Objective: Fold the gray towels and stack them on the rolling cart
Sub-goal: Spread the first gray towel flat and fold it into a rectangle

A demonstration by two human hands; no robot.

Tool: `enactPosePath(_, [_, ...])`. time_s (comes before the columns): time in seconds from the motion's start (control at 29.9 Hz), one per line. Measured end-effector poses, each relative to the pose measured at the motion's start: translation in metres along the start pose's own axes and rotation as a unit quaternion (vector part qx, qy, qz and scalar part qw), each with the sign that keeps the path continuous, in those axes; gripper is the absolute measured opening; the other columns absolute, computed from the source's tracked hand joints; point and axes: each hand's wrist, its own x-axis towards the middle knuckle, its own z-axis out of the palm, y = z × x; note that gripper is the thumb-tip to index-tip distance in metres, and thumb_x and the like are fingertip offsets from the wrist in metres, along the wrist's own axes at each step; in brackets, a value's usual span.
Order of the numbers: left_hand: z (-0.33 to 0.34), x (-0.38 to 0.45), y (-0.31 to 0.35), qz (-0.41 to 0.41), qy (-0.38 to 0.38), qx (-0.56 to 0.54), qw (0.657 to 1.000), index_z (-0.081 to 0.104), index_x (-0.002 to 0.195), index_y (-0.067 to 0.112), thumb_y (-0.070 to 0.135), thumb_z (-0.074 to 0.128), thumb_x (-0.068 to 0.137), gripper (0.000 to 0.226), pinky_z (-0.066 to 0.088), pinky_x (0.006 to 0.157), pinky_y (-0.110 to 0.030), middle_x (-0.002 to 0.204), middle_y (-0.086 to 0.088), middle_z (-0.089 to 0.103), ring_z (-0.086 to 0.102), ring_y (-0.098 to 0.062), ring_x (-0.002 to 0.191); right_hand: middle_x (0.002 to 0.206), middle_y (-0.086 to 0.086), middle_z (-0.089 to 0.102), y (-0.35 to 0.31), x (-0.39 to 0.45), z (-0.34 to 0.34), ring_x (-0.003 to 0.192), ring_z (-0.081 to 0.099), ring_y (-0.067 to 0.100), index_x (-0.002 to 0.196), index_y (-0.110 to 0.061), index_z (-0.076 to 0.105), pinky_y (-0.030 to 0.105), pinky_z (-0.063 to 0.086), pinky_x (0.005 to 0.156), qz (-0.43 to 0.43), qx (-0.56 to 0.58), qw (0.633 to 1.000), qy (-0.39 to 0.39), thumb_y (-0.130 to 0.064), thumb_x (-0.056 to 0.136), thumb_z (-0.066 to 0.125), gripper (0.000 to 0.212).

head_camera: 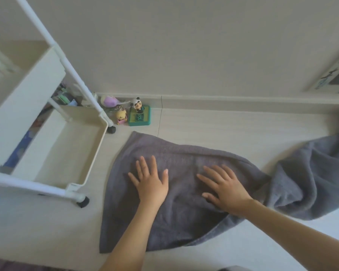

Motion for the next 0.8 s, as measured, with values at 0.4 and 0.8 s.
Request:
enactPosePath(0.4, [0.026, -0.036, 0.003, 0.090, 0.002, 0.090, 0.992, -0.008, 0.150, 0.030, 0.063, -0.014, 0.078, 0.080, -0.014, 0.111, -0.056, 0.159, -0.006, -0.014, -0.016, -0.029, 0.145, 0.137, 0.004, 0.052, -0.022, -0.071, 0.025, 0.126, 0.048, 0.030, 0.136, -0.029, 0.044, 0.048, 0.015, 0.110, 0.119, 0.028, 0.993, 0.007, -0.060, 0.096, 0.012, 0.061])
enactPosePath(0.8, [0.047, -0.069, 0.038, 0.179, -0.002, 0.092, 0.980, -0.002, 0.151, 0.029, 0.060, 0.001, 0.090, 0.068, -0.012, 0.114, -0.052, 0.159, -0.002, -0.009, -0.012, -0.024, 0.146, 0.102, -0.001, 0.070, 0.012, -0.106, 0.014, 0.101, 0.063, 0.023, 0.108, -0.017, 0.068, 0.043, 0.018, 0.110, 0.229, 0.018, 0.969, 0.088, -0.052, 0.097, 0.010, 0.069])
